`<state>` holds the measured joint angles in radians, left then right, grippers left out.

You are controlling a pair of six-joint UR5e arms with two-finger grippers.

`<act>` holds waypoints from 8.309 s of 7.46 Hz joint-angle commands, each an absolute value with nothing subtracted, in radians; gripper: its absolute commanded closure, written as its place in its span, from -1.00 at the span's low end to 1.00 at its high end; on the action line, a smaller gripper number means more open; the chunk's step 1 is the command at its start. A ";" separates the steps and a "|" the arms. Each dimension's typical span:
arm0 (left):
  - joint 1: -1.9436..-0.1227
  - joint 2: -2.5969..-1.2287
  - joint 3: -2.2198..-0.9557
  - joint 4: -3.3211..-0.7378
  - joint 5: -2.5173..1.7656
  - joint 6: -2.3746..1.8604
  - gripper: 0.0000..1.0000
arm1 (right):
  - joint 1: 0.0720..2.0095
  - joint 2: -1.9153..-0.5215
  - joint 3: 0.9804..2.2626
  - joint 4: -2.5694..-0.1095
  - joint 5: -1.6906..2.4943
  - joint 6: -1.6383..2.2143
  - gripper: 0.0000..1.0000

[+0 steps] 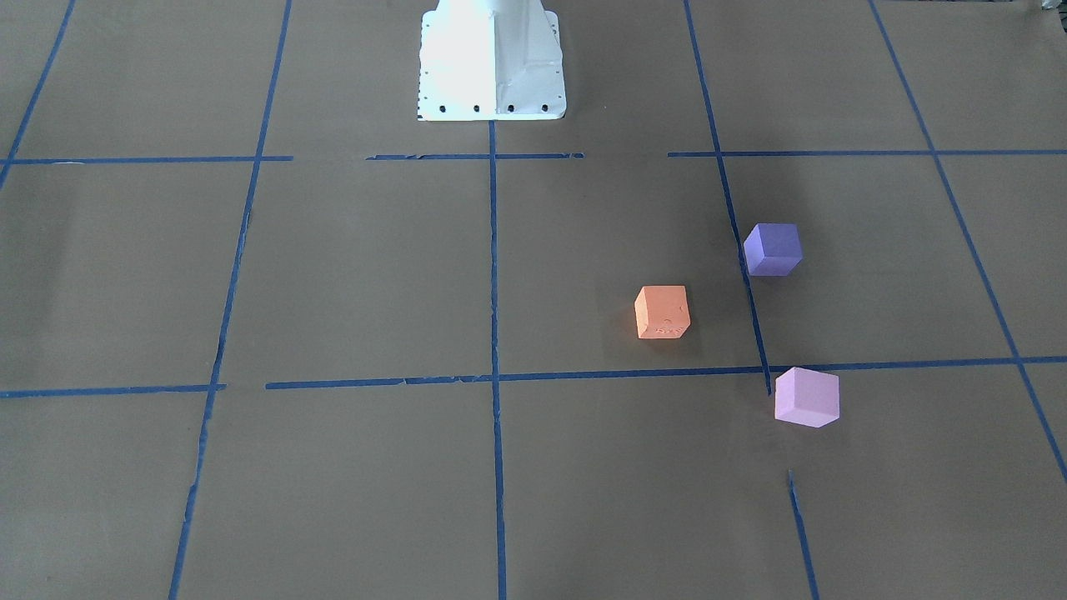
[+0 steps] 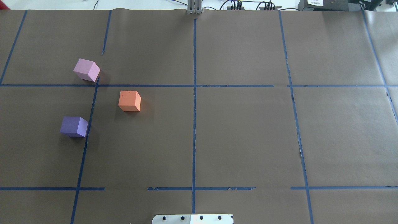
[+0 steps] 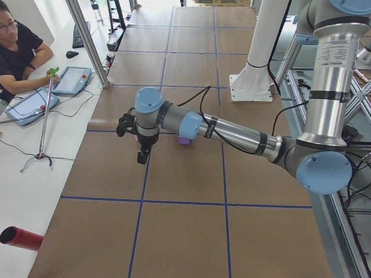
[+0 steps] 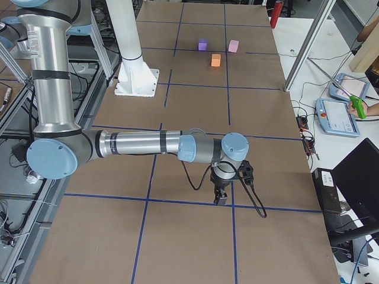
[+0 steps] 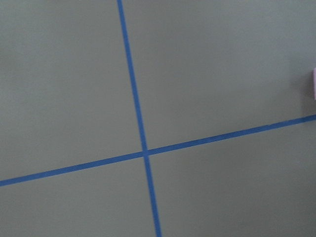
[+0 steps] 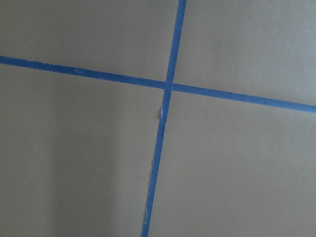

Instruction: Arrange blocks in a line

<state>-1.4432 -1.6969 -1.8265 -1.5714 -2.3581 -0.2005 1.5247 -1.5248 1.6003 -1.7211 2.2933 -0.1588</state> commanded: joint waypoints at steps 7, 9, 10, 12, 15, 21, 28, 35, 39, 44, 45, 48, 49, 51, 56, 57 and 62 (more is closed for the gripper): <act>-0.852 -2.129 -1.680 -1.582 -2.268 -0.987 -1.00 | 1.525 -1.525 1.601 -1.721 2.293 -0.158 -1.00; -0.813 -2.143 -1.625 -1.614 -2.217 -1.038 -1.00 | 1.525 -1.525 1.601 -1.721 2.293 -0.158 -1.00; -0.805 -2.144 -1.606 -1.617 -2.195 -1.073 -1.00 | 1.525 -1.525 1.600 -1.721 2.293 -0.160 -1.00; -0.793 -2.143 -1.547 -1.704 -2.194 -1.165 -1.00 | 1.525 -1.525 1.600 -1.721 2.293 -0.158 -1.00; -0.764 -2.143 -1.523 -1.712 -2.154 -1.184 -1.00 | 1.525 -1.525 1.600 -1.721 2.293 -0.160 -1.00; -0.733 -2.143 -1.470 -1.805 -2.100 -1.206 -1.00 | 1.525 -1.525 1.601 -1.721 2.293 -0.158 -1.00; -0.729 -2.132 -1.462 -1.855 -2.060 -1.190 0.93 | 1.525 -1.525 1.600 -1.721 2.293 -0.160 -1.00; -0.953 -2.079 -1.934 -1.310 -2.134 -0.874 1.00 | 1.525 -1.525 1.600 -1.721 2.293 -0.158 -1.00; -1.015 -1.803 -1.878 -1.593 -2.251 -0.729 1.00 | 1.525 -1.525 1.600 -1.721 2.293 -0.158 -1.00; -1.002 -1.946 -1.548 -1.752 -2.249 -0.793 1.00 | 1.525 -1.525 1.600 -1.721 2.293 -0.158 -1.00; -0.987 -1.945 -1.537 -1.784 -2.249 -0.814 1.00 | 1.525 -1.525 1.600 -1.721 2.293 -0.158 -1.00; -0.980 -1.921 -1.539 -1.825 -2.247 -0.825 1.00 | 1.525 -1.525 1.600 -1.721 2.293 -0.160 -1.00; -0.980 -1.916 -1.531 -1.838 -2.247 -0.825 1.00 | 1.525 -1.525 1.600 -1.721 2.293 -0.160 -1.00; -0.968 -1.895 -1.519 -1.899 -2.246 -0.885 1.00 | 1.525 -1.525 1.600 -1.721 2.293 -0.158 -1.00; -0.924 -1.879 -1.493 -1.951 -2.230 -0.911 1.00 | 1.525 -1.525 1.600 -1.721 2.293 -0.158 -1.00; -0.920 -1.881 -1.483 -1.954 -2.230 -0.911 1.00 | 1.525 -1.525 1.601 -1.721 2.293 -0.158 -1.00; -0.904 -1.888 -1.479 -1.965 -2.230 -0.925 -0.99 | 1.525 -1.525 1.601 -1.721 2.293 -0.158 -1.00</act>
